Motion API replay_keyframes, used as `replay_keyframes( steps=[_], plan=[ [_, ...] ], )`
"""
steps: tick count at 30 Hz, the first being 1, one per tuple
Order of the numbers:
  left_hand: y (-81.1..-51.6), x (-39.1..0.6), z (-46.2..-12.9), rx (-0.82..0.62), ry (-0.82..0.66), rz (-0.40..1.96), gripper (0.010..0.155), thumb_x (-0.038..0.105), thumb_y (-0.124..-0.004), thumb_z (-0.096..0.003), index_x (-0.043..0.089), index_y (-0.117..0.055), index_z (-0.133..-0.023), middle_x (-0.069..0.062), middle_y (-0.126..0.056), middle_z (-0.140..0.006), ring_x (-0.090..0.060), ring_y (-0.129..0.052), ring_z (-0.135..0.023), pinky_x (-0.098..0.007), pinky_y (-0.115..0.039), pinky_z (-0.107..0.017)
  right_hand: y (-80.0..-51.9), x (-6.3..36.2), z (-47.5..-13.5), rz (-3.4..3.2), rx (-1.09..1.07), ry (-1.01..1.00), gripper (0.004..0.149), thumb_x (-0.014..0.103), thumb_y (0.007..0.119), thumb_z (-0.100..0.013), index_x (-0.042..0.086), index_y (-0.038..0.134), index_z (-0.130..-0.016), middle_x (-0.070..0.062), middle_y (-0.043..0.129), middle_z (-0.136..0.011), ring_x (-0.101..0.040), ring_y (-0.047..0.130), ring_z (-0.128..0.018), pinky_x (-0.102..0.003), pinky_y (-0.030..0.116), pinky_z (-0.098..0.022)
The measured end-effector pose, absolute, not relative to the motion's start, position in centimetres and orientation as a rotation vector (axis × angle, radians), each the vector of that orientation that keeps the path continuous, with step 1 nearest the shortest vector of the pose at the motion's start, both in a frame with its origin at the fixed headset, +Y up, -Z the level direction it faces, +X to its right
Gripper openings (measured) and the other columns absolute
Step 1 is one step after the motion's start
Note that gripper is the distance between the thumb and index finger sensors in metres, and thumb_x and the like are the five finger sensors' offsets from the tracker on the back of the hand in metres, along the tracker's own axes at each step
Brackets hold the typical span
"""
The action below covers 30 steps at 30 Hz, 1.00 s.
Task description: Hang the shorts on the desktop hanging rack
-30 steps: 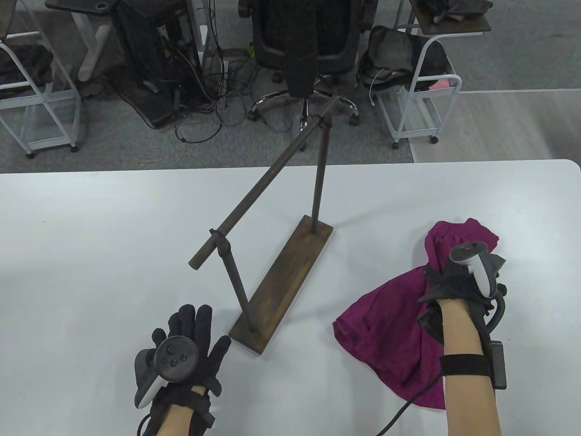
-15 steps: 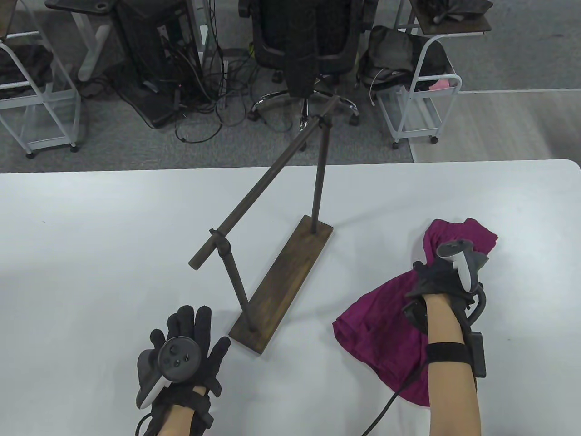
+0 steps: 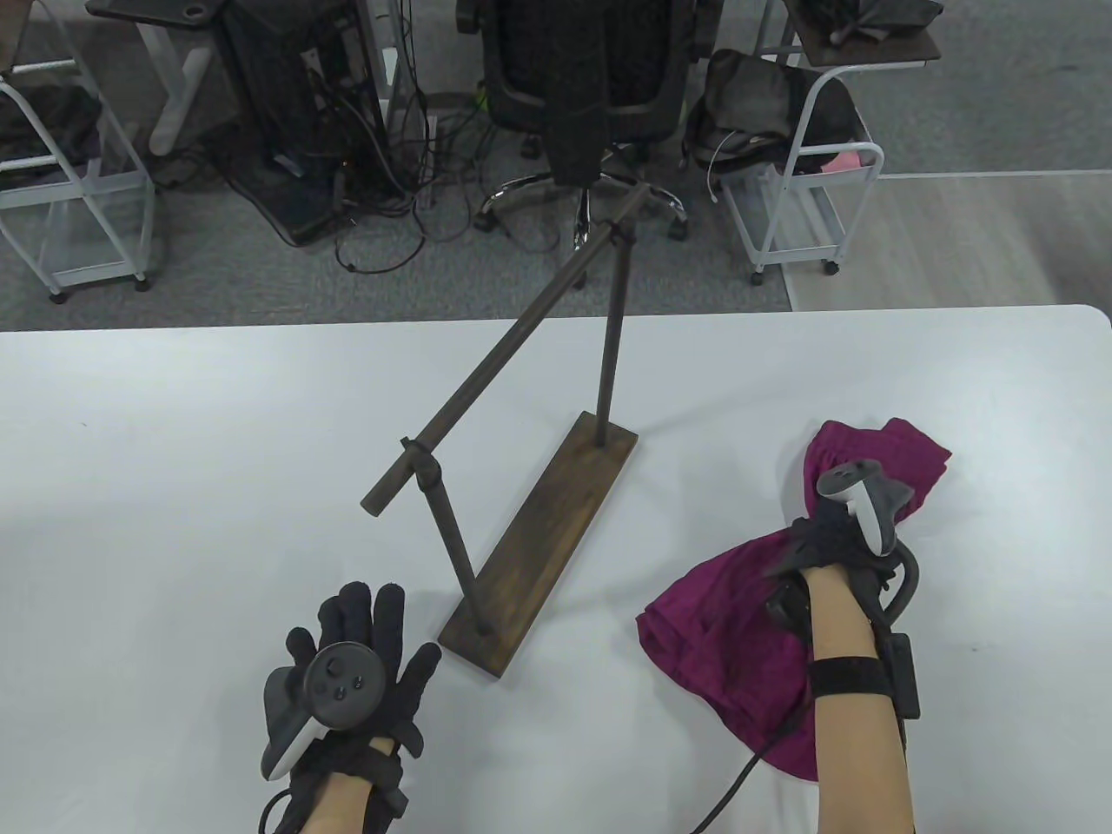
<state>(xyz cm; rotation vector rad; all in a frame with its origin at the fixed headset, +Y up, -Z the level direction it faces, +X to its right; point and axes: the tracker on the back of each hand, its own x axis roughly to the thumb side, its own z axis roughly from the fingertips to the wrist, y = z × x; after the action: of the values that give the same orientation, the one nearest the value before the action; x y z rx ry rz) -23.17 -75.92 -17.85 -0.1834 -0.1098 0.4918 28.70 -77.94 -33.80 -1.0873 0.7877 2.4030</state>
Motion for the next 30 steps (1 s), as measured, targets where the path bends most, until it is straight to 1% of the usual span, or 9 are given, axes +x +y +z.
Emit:
replay_keyframes(
  steps=[3, 7, 15, 20, 25, 30],
  plan=[
    [-76.0, -23.2, -17.8, -0.181, -0.110, 0.492, 0.079, 0.058, -0.051, -0.0607, 0.013, -0.017, -0.117, -0.028, -0.002, -0.115, -0.056, -0.008, -0.108, -0.080, 0.000, -0.065, -77.9, 28.6, -33.7, 2.420, -1.078, 0.773, 0.070, 0.039, 0.057, -0.064, 0.048, -0.001, -0.102, -0.007, -0.016, -0.109, -0.037, 0.002, -0.104, -0.052, 0.013, -0.084],
    [-75.9, -23.3, -17.8, -0.176, -0.107, 0.484, 0.078, 0.057, -0.051, -0.0608, 0.014, -0.017, -0.117, -0.026, -0.002, -0.116, -0.055, -0.006, -0.108, -0.080, 0.001, -0.065, -77.7, 28.2, -33.6, 2.479, -1.065, 0.766, 0.069, 0.036, 0.058, -0.065, 0.048, 0.001, -0.103, -0.008, -0.011, -0.110, -0.037, 0.010, -0.102, -0.049, 0.023, -0.083],
    [-75.8, -23.3, -17.8, -0.167, -0.104, 0.451, 0.078, 0.057, -0.051, -0.0608, 0.014, -0.017, -0.117, -0.024, 0.000, -0.116, -0.053, -0.003, -0.108, -0.079, 0.001, -0.065, -77.4, 27.4, -33.4, 2.592, -1.071, 0.736, 0.069, 0.027, 0.061, -0.065, 0.045, 0.007, -0.104, -0.010, 0.002, -0.111, -0.036, 0.027, -0.099, -0.046, 0.037, -0.079],
    [-75.7, -23.4, -17.8, -0.160, -0.102, 0.454, 0.078, 0.057, -0.051, -0.0608, 0.014, -0.016, -0.117, -0.024, 0.000, -0.115, -0.053, -0.003, -0.108, -0.079, 0.001, -0.065, -77.3, 27.4, -33.3, 2.620, -1.080, 0.729, 0.068, 0.024, 0.063, -0.065, 0.046, 0.012, -0.105, -0.008, 0.007, -0.112, -0.034, 0.032, -0.099, -0.044, 0.040, -0.079],
    [-75.7, -23.3, -17.8, -0.156, -0.113, 0.440, 0.078, 0.057, -0.051, -0.0608, 0.014, -0.017, -0.117, -0.023, 0.000, -0.116, -0.054, -0.003, -0.108, -0.080, -0.002, -0.066, -76.8, 27.2, -33.3, 2.701, -1.106, 0.737, 0.066, 0.021, 0.066, -0.065, 0.045, 0.021, -0.107, -0.009, 0.022, -0.113, -0.032, 0.048, -0.097, -0.041, 0.051, -0.075],
    [-75.6, -23.2, -17.8, -0.150, -0.117, 0.435, 0.079, 0.057, -0.051, -0.0608, 0.014, -0.017, -0.117, -0.024, 0.000, -0.116, -0.054, -0.003, -0.108, -0.079, -0.002, -0.066, -76.1, 26.7, -33.0, 2.749, -1.100, 0.673, 0.061, 0.020, 0.067, -0.065, 0.044, 0.030, -0.108, -0.009, 0.031, -0.113, -0.032, 0.053, -0.096, -0.042, 0.054, -0.074]
  ],
)
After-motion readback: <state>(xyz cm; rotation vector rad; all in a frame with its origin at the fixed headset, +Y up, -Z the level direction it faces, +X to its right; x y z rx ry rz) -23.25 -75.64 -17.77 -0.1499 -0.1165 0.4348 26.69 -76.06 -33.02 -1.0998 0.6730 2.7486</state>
